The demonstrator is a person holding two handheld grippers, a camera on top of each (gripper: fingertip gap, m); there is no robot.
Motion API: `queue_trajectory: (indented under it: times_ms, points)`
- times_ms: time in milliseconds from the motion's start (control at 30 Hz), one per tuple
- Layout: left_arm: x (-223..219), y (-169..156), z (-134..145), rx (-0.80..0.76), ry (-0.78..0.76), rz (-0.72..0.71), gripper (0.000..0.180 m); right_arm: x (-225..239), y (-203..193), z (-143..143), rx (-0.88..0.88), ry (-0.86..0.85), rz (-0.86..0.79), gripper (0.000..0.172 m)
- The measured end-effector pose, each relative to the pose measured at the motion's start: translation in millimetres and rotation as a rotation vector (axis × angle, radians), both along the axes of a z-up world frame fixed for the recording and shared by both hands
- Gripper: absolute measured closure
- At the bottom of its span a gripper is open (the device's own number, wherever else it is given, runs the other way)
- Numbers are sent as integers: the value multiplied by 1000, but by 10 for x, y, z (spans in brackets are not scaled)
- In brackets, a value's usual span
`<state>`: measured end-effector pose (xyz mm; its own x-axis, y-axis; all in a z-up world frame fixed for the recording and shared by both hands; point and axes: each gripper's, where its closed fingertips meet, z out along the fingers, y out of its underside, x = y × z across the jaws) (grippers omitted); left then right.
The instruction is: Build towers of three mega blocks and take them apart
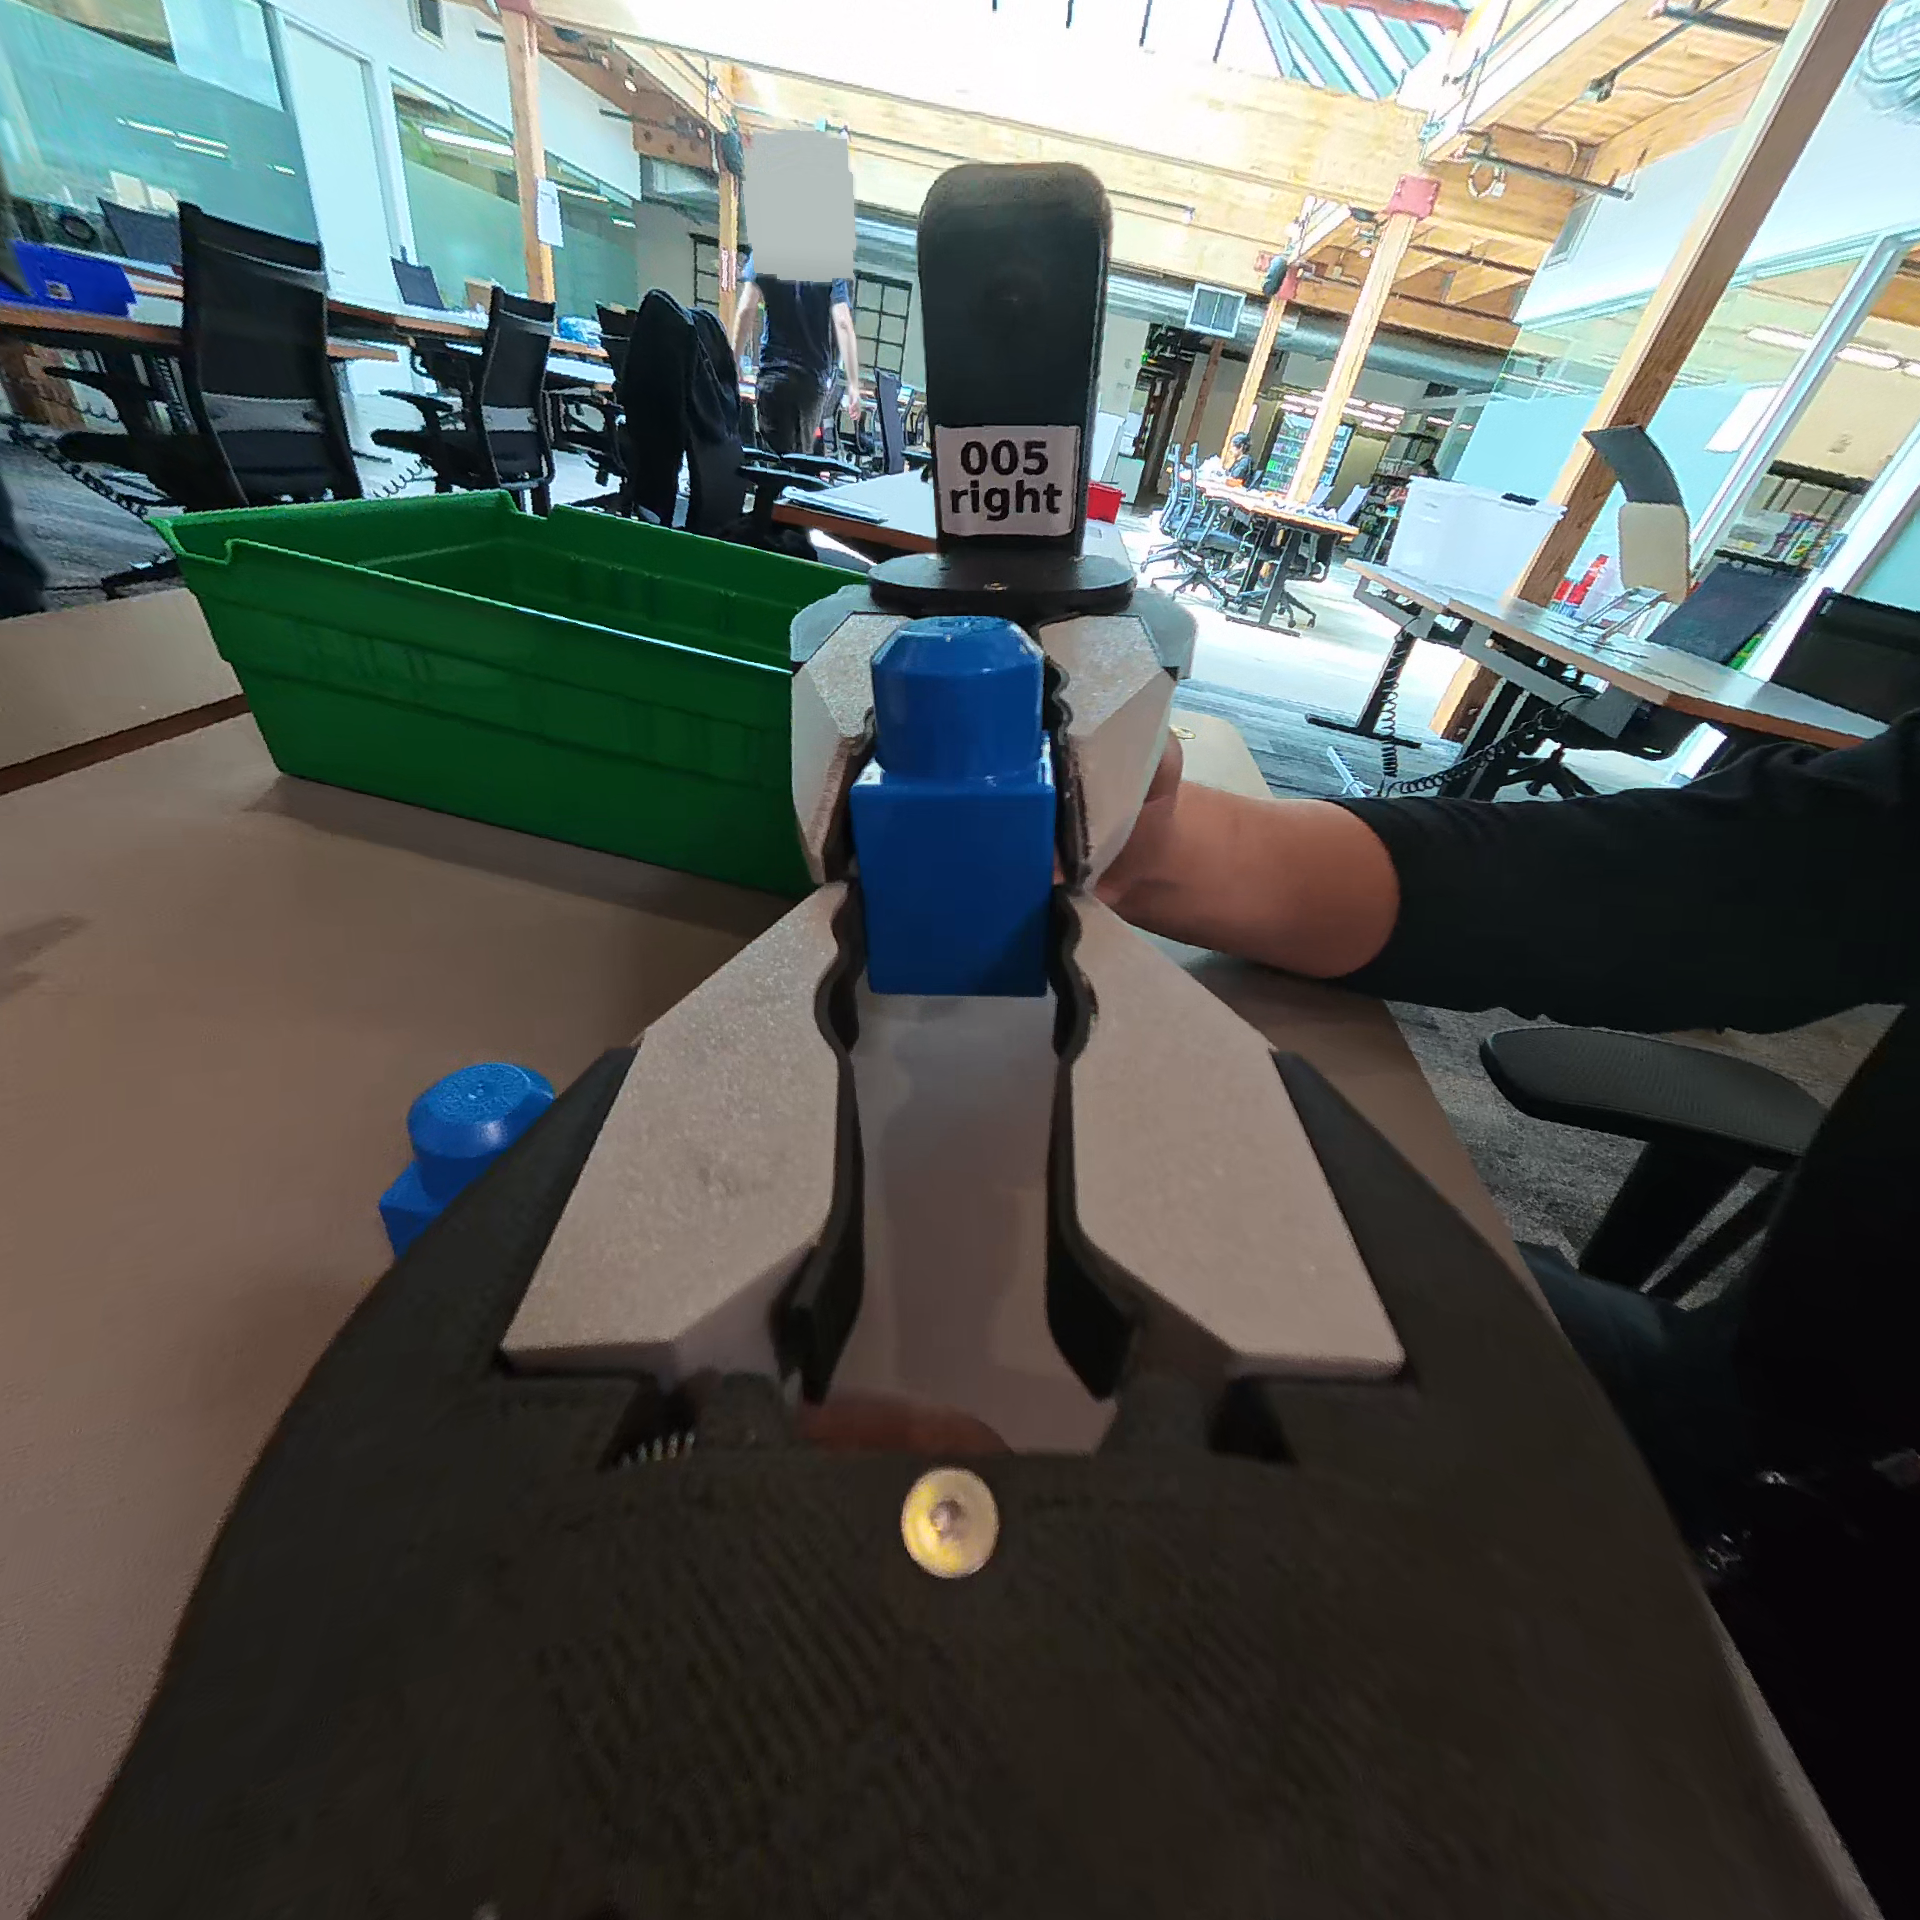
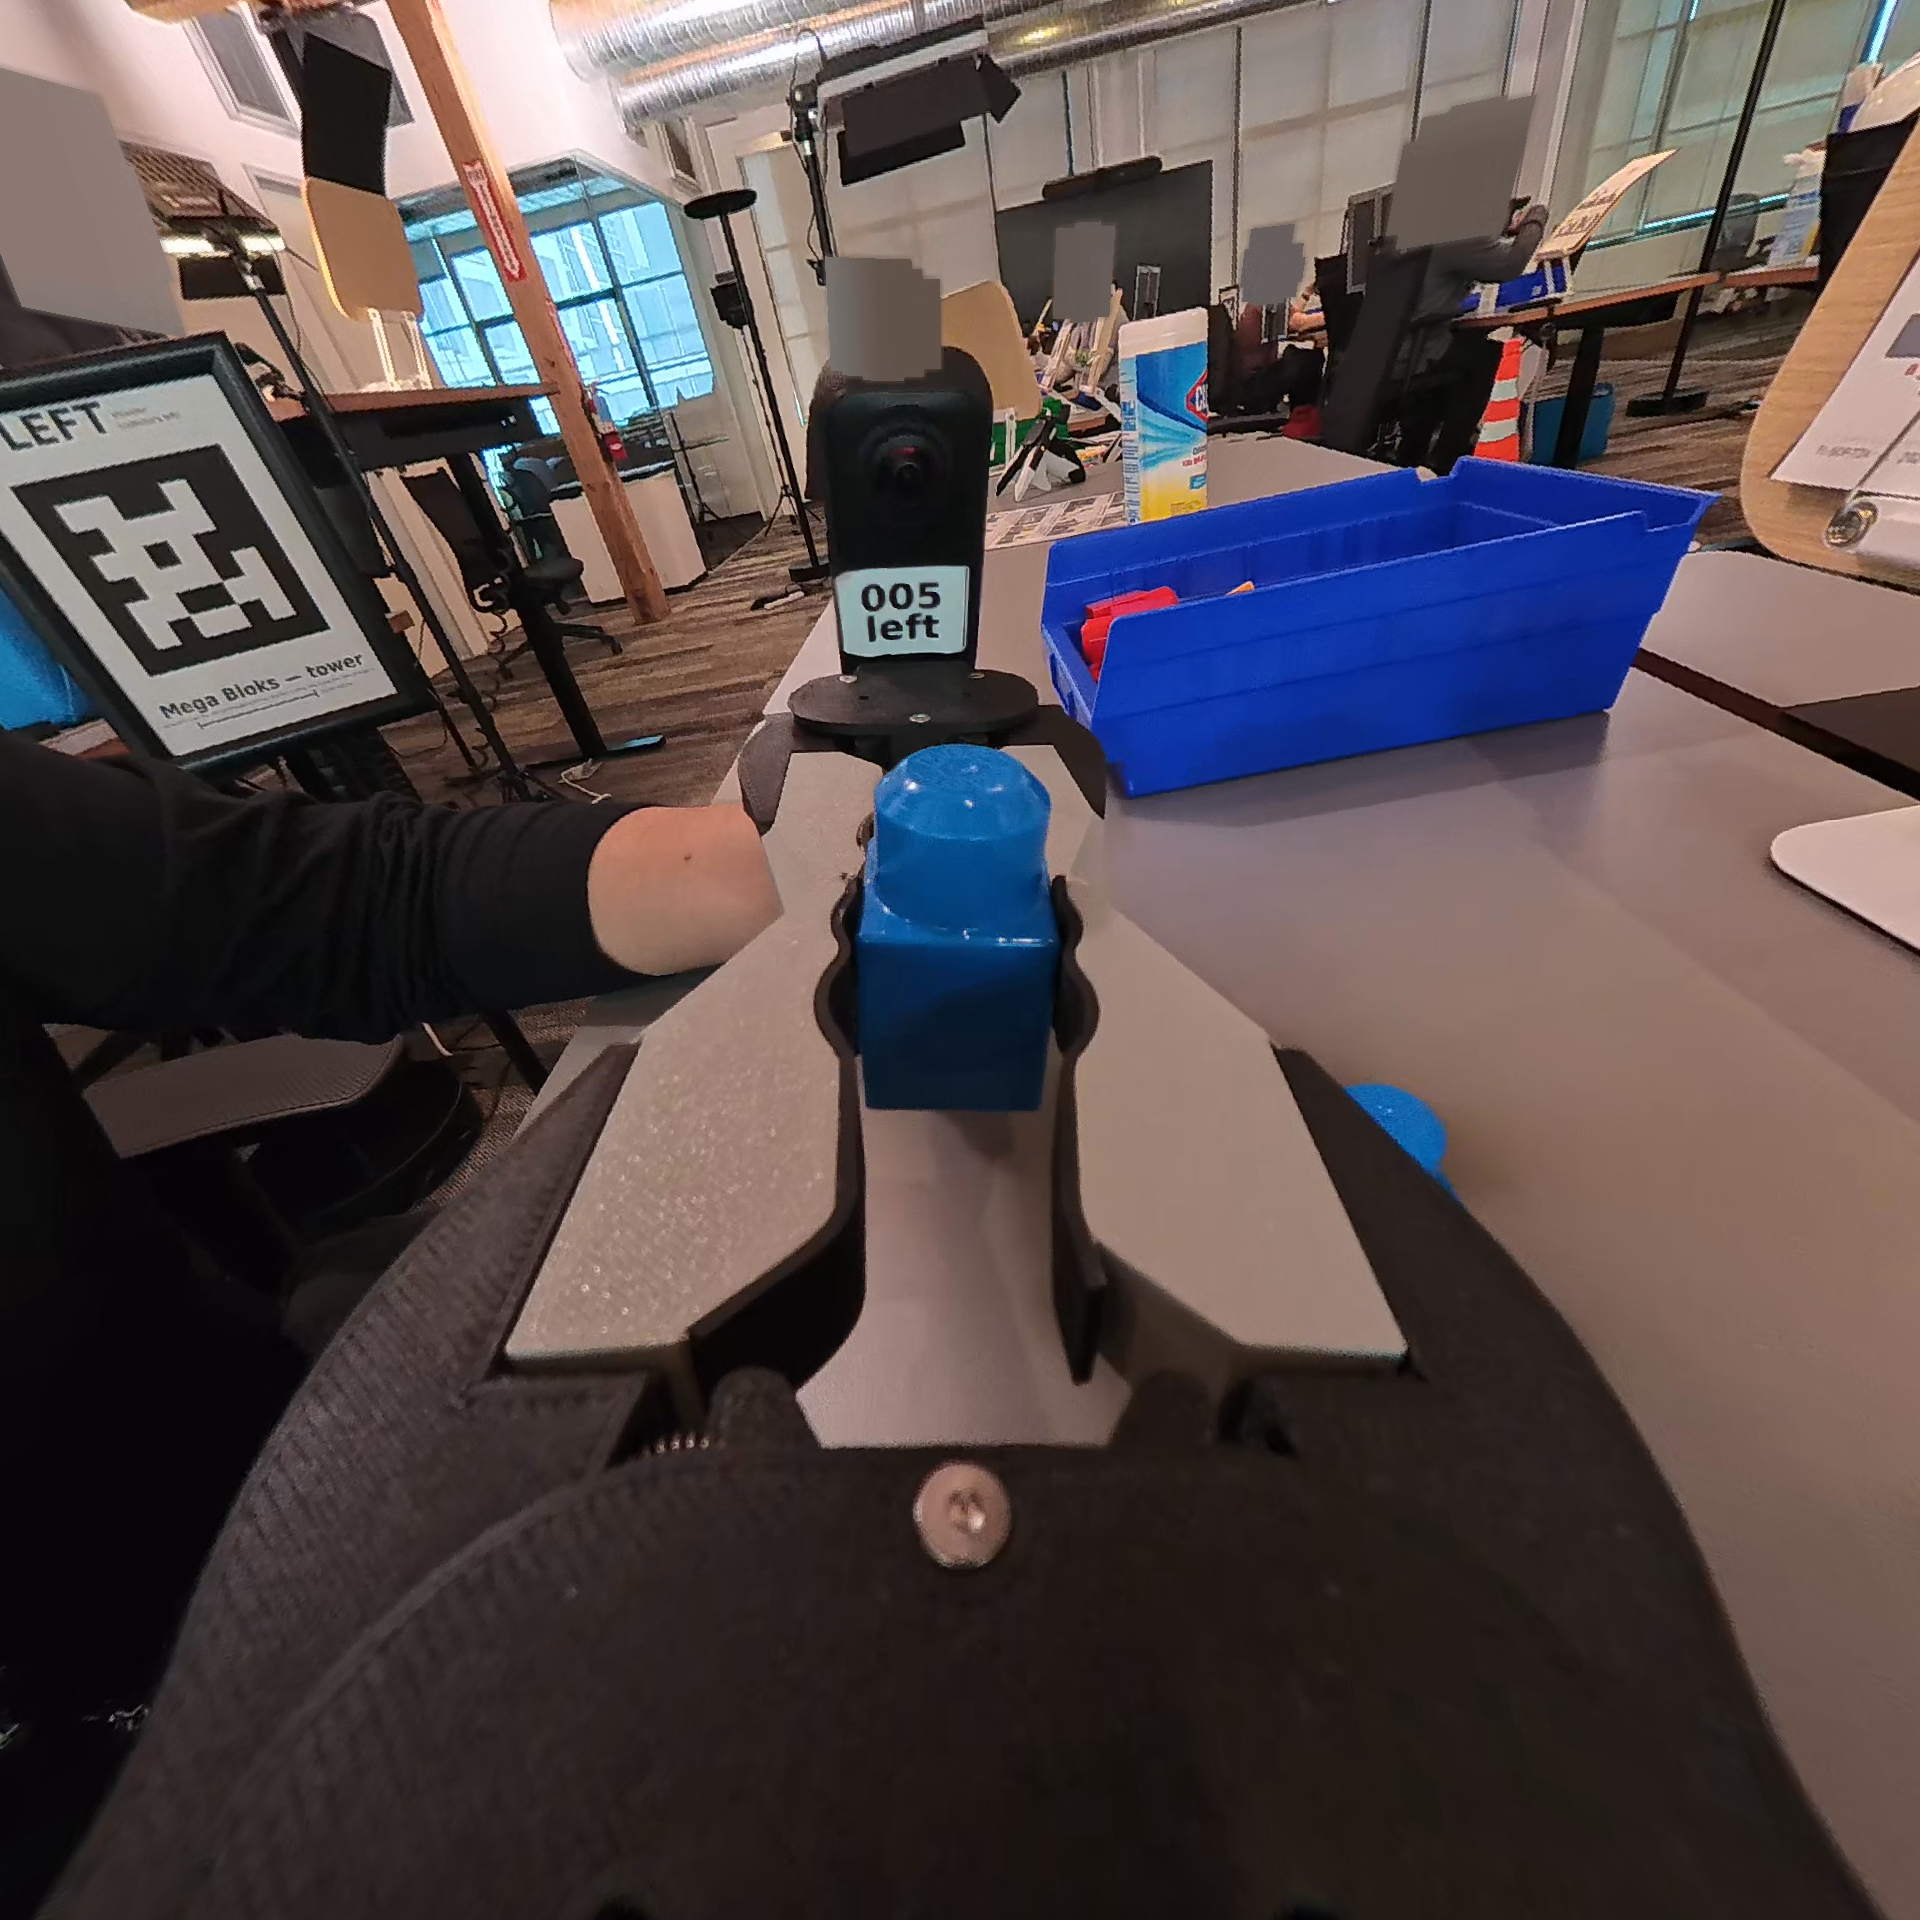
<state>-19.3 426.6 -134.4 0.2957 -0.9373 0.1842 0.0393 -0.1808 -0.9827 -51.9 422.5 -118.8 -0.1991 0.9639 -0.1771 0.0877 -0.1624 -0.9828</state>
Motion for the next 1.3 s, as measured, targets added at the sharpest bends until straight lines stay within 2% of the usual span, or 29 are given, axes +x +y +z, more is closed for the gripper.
queue_trajectory:
  times_ms: [133,200,267,400,467,500,667,800,967,1100,1133,1167,1300]
  points:
    - [-38,66,-40,-13,24,40,145,1,86,-16,24,-16,-58,139]
    - [-100,127,-56,-5,51,85,128,28,159,29,10,3,-93,140]
    - [-171,177,-106,-6,91,115,122,53,252,33,6,5,-138,139]
    - [-338,420,-435,14,266,248,113,58,316,10,4,4,-167,139]
    - [-328,450,-540,-24,321,237,101,55,308,0,13,0,-164,139]
    - [-337,465,-573,-21,348,238,102,58,307,3,20,0,-164,139]
    - [-569,724,-795,114,608,326,98,118,296,122,17,42,-149,139]
    - [-554,832,-942,143,723,253,102,121,296,129,5,49,-132,139]
    - [-460,1034,-1014,21,690,203,115,99,266,77,4,32,-106,139]
    - [-382,983,-1123,46,773,178,121,98,273,67,-6,31,-101,139]
    - [-353,962,-1131,60,782,173,128,100,275,59,-10,28,-98,139]
    - [-326,942,-1133,65,786,171,143,102,280,53,-9,25,-99,139]
    - [-166,691,-1095,20,727,94,146,124,263,26,-14,14,-79,139]
